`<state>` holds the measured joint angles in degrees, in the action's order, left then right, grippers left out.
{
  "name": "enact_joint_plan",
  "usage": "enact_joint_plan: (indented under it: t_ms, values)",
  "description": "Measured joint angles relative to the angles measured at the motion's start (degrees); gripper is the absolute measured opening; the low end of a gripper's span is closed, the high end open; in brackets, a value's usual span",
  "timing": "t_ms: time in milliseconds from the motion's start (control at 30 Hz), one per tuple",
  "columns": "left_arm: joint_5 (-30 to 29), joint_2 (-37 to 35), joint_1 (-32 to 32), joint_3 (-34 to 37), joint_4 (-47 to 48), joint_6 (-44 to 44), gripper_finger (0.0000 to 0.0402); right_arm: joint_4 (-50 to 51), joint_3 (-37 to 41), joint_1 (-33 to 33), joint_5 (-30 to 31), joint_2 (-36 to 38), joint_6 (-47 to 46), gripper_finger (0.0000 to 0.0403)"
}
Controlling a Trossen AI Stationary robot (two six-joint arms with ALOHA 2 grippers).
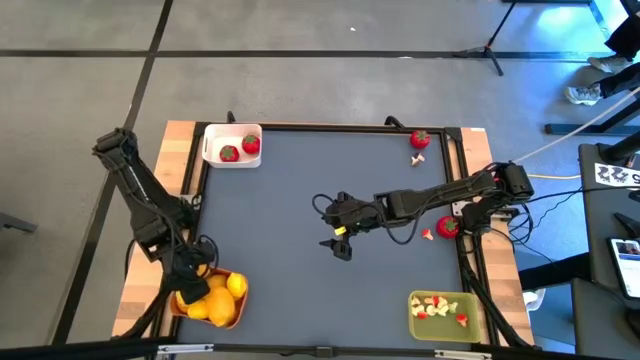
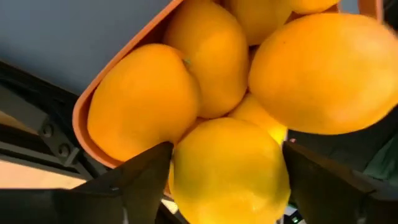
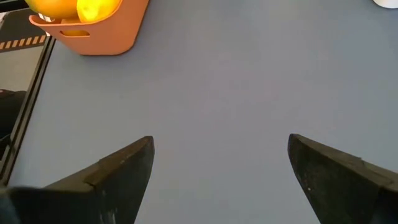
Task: Sort produce into baskets
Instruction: Put the yellow lemon into the orange bin, then put the red tomato into the white bin
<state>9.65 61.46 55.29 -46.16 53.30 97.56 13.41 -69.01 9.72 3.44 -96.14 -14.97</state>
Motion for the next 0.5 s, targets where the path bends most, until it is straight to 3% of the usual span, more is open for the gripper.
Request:
enact_joint_plan:
  t_ms: [167, 500]
  values:
    - [0.82, -0.23, -0.14, 0.10, 0.56, -2.83, 0.0332, 0.02, 0.00, 0.00, 0.00, 0.01, 0.21, 0.0365]
    - [0.75, -4.56, -4.72, 0.27, 0.83, -6.25, 0.0333, 0.04, 0.00, 0.00, 0.44, 0.02, 0.23, 0.0365]
